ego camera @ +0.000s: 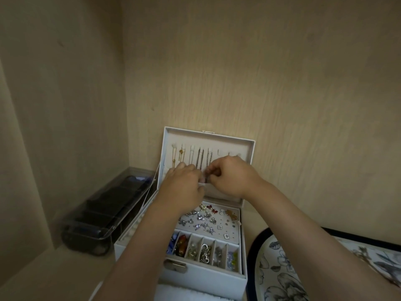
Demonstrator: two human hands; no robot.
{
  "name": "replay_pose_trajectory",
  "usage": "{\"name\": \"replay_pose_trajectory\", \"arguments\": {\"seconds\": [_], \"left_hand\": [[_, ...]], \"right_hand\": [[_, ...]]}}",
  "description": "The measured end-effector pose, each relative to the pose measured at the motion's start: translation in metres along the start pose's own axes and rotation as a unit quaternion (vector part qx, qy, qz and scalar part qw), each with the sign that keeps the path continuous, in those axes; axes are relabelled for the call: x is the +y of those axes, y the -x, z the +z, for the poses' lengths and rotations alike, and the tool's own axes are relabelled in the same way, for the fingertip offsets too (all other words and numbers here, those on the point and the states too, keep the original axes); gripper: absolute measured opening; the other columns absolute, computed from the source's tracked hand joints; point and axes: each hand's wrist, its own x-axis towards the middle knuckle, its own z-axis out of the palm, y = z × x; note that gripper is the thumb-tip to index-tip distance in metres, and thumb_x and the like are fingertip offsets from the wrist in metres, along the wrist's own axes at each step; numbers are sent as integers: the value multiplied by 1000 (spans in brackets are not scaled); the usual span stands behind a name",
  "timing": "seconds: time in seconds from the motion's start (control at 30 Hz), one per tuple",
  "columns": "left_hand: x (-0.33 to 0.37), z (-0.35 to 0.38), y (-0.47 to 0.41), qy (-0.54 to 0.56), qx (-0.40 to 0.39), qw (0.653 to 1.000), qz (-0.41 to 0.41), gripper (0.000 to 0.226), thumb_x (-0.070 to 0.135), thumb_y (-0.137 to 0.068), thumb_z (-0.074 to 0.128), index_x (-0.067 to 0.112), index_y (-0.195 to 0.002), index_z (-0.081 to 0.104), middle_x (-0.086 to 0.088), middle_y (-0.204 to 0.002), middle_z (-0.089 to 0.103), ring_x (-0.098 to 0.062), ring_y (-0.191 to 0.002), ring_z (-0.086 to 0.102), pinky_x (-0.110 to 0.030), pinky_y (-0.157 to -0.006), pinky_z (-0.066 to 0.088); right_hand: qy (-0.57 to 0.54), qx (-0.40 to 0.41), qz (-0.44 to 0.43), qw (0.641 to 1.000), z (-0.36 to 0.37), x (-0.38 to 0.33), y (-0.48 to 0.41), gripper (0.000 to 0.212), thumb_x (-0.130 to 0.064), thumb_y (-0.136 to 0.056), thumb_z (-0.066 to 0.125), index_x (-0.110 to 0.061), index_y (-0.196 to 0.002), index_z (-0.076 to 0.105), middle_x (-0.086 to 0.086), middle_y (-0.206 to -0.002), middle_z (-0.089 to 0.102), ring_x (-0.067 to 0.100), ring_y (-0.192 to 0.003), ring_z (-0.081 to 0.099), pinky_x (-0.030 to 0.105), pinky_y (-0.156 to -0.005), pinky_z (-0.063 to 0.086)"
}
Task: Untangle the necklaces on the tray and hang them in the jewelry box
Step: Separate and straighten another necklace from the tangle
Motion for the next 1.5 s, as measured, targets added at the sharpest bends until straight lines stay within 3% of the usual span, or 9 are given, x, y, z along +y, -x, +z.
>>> {"name": "replay_pose_trajectory", "arguments": {"seconds": [0.17,0.3,0.43,0.67,0.83,0.93,1.07,1.23,1.5], "left_hand": [[1,-2,0,-2,-10,1000,-8,22,31,-93,55,28,-114,61,8,-113,56,-13,-110,40,-33,-99,34],[9,-2,1,25,-4,1000,-15,28,34,-94,56,27,-121,57,8,-117,56,-14,-112,41,-35,-99,38],[38,-1,2,40,6,999,16,33,33,-94,55,26,-126,55,7,-123,57,-16,-115,44,-37,-97,40],[122,23,10,83,-53,992,83,34,35,-96,55,26,-128,57,8,-124,57,-12,-118,47,-34,-97,44],[185,57,2,118,-111,980,118,30,31,-97,53,23,-126,58,5,-120,60,-11,-109,53,-29,-89,46],[218,82,1,141,-157,969,131,26,27,-97,54,22,-120,63,4,-112,62,-14,-101,57,-34,-87,51],[252,118,5,153,-192,957,155,26,26,-97,56,20,-120,68,1,-115,63,-14,-104,58,-28,-84,48],[271,150,10,124,-229,942,212,36,30,-99,54,26,-135,60,-3,-122,60,-19,-113,50,-37,-92,47],[254,158,3,3,-151,971,183,24,15,-98,54,18,-106,76,-3,-105,62,-21,-95,60,-36,-76,53]], "right_hand": [[54,-58,-17,997,4,-1,7,18,-36,-87,63,-28,-98,75,-11,-79,64,15,-82,63,29,-70,51],[-19,2,-23,1000,-7,7,15,26,-27,-90,62,-24,-114,73,-5,-108,73,14,-100,66,35,-89,55],[-85,35,-4,996,-27,31,44,26,-23,-92,65,-21,-117,72,-7,-108,71,6,-100,64,13,-84,46],[-104,28,67,992,-61,111,123,16,-24,-93,66,-27,-107,74,-17,-95,65,-17,-75,56,0,-68,36],[-102,10,139,985,-75,167,176,8,-28,-92,69,-35,-93,72,-12,-97,70,-1,-87,64,5,-68,41],[-104,-7,198,975,-79,196,204,9,-25,-91,69,-26,-98,74,-9,-92,71,11,-75,69,21,-66,56],[-49,-41,232,971,-78,229,232,16,-25,-90,69,-28,-105,73,-10,-97,73,5,-82,68,12,-69,50],[-52,-90,250,963,-70,253,248,25,-21,-85,70,-30,-108,74,-13,-92,67,4,-83,61,17,-68,46],[-141,-71,207,966,-61,254,240,30,-5,-86,68,-26,-106,75,-10,-93,71,1,-82,63,11,-71,47]]}}
